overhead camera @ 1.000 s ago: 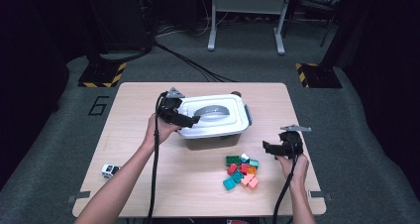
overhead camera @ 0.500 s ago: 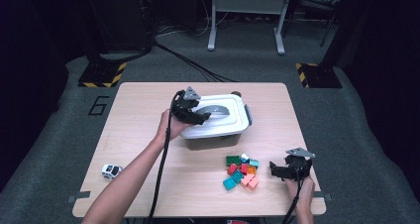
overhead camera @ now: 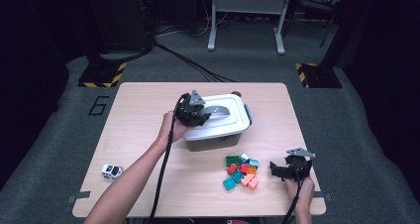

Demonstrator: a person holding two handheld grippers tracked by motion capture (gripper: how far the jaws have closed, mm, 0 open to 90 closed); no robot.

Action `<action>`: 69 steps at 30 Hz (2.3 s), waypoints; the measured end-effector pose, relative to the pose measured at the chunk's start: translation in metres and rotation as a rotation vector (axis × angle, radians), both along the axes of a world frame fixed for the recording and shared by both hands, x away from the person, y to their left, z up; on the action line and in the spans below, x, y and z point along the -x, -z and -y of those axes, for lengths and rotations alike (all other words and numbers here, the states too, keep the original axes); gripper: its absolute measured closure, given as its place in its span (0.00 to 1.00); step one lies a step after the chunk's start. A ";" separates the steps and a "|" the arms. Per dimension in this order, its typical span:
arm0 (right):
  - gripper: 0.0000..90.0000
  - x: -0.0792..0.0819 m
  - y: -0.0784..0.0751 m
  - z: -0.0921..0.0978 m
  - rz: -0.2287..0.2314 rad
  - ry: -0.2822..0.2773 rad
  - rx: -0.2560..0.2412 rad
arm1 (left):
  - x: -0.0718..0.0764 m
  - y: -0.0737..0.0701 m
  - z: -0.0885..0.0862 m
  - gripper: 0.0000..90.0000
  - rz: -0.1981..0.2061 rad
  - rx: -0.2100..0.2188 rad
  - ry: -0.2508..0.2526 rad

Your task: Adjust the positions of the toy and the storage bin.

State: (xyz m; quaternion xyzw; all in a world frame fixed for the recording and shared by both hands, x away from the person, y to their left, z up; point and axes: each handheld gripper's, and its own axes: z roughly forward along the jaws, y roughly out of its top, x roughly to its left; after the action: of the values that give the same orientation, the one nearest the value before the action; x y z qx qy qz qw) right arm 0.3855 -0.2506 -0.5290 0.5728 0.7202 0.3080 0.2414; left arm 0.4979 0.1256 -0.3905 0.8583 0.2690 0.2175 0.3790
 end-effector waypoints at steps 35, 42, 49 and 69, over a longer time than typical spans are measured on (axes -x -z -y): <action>0.05 0.001 0.000 0.001 0.008 -0.003 -0.007 | -0.002 -0.017 0.008 0.67 -0.072 0.053 0.133; 0.05 0.001 0.000 0.001 0.008 -0.002 -0.007 | 0.007 -0.017 0.009 0.69 -0.061 0.040 0.124; 0.05 0.001 0.000 0.001 0.009 -0.003 -0.007 | 0.015 -0.017 0.009 0.73 -0.045 0.030 0.094; 0.05 0.001 0.000 0.001 0.009 -0.002 -0.007 | 0.030 -0.017 0.007 0.74 -0.078 0.056 0.021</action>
State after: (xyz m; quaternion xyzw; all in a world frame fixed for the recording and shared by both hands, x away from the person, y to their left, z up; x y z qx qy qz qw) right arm 0.3841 -0.2514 -0.5287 0.5714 0.7187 0.3134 0.2423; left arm 0.4682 0.1186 -0.3736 0.8580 0.2804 0.1723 0.3944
